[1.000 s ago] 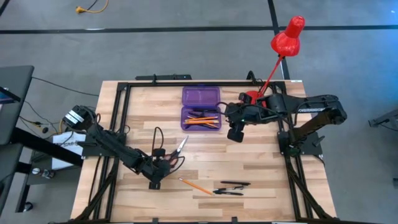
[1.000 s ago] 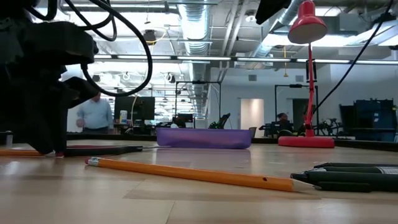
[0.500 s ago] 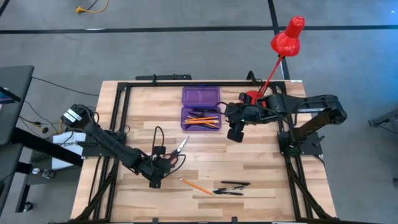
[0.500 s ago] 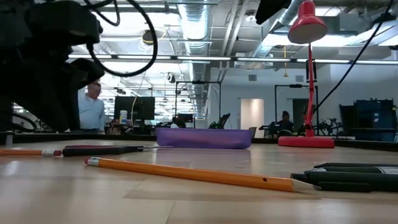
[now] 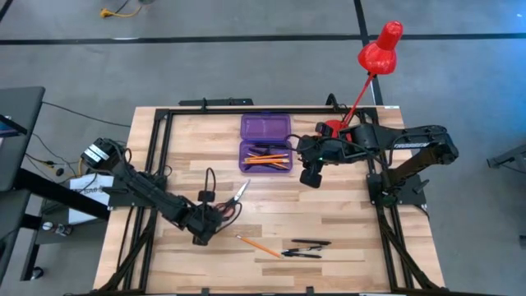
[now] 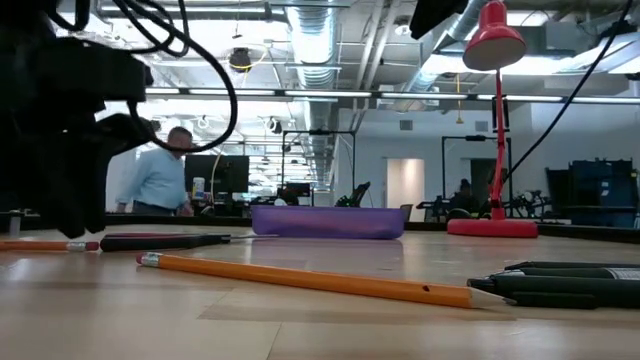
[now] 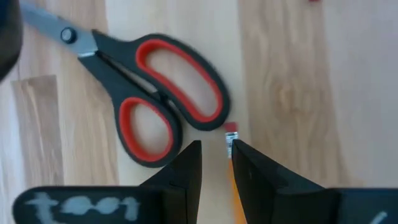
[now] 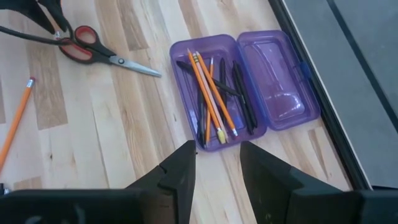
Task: Pick & place school supplies into a supply box
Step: Put the yellow pencil into the purple supply box
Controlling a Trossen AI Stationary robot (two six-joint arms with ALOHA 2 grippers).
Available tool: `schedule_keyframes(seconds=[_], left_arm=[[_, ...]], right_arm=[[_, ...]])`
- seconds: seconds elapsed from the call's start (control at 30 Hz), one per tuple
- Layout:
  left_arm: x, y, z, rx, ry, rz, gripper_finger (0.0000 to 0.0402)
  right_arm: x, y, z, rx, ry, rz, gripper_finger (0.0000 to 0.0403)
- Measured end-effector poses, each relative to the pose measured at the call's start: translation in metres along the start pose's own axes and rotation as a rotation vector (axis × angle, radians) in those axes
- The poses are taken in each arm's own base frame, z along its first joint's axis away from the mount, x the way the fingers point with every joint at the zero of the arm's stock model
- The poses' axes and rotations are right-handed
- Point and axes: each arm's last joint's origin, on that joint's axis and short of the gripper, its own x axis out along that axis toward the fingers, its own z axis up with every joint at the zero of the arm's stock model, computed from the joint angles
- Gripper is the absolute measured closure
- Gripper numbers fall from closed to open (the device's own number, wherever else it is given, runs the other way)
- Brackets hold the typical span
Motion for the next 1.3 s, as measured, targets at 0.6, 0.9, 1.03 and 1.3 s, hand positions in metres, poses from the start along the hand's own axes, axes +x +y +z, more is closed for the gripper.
schedule_keyframes(seconds=[0.6,0.9,1.03,1.3], left_arm=[[0.0049,0.0000,0.0014,-0.006,-0.050,-0.054,0.0323],[0.0074,0.0072,0.0040,0.002,-0.036,-0.066,0.0323],[0.0075,0.0075,0.0039,0.004,-0.033,-0.069,0.0323],[0.0075,0.0077,0.0034,0.006,-0.032,-0.058,0.0323]], right_arm=[[-0.0001,0.0002,0.0001,0.024,-0.002,0.001,0.0283],[-0.0001,0.0003,0.0002,0.025,-0.003,0.001,0.0283],[-0.0001,0.0003,0.0002,0.026,-0.002,0.001,0.0283],[-0.0001,0.0003,0.0002,0.026,-0.002,0.001,0.0283]])
